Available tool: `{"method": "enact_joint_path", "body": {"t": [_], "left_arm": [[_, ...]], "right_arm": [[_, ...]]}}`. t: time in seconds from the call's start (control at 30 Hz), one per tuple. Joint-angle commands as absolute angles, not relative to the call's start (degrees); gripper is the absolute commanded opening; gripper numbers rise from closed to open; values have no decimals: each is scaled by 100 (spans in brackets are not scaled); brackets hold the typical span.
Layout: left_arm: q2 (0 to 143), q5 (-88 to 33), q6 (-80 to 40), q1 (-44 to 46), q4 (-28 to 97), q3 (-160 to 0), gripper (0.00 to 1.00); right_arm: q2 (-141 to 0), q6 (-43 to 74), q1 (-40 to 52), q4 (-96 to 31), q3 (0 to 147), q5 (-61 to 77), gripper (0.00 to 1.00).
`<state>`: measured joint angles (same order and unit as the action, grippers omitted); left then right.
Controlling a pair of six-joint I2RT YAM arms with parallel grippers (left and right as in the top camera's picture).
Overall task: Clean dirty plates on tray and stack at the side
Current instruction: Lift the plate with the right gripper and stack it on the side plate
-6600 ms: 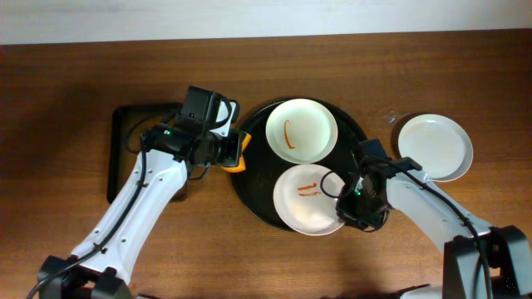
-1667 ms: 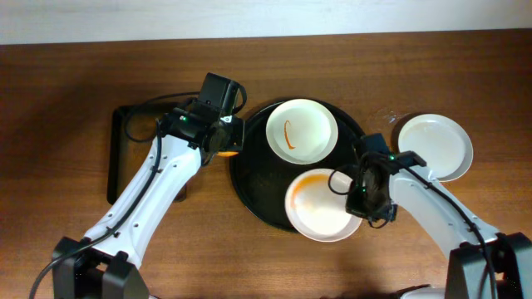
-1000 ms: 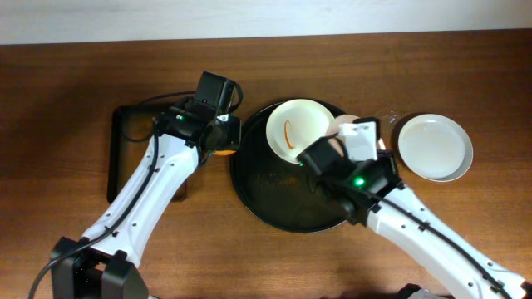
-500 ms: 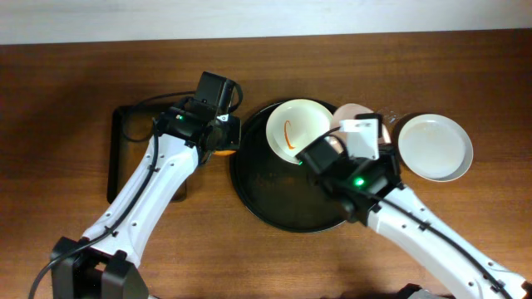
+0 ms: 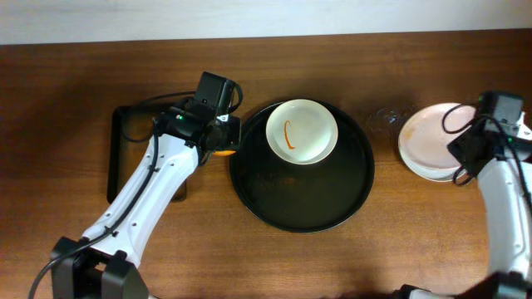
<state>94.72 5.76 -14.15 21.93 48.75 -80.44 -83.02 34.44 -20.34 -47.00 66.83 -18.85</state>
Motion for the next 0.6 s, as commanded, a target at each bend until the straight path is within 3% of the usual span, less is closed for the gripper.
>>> {"method": "enact_joint_path", "body": {"t": [0.0,0.03,0.1,0.2,0.33,0.57], "left_arm": [[9319,530,-1450,2158,4875,-8165,0],[9319,530,-1450,2158,4873,-8165,0],[9319,532,-1450,2158,4875,-8165,0],[9319,532,-1450,2158,4875,-8165,0],[9319,532,-1450,2158,4875,-8165,1],[9319,532,-1450,2158,4880,-8165,0]], "right_arm": [[-8779,3448,-2434,-4397,6816,-1363,4],[-8901,3426,-2486,-4250,6816,-1365,6],[-9035,3428,-2504,-4027,6816,-1319,26],[-9037,2528,-2488,-3704,6816,-56,48],[-9037,1243,-1984,-3791,6816,1977,49],[-9277,1190,-93,-3614,6779,1463,55]]}}
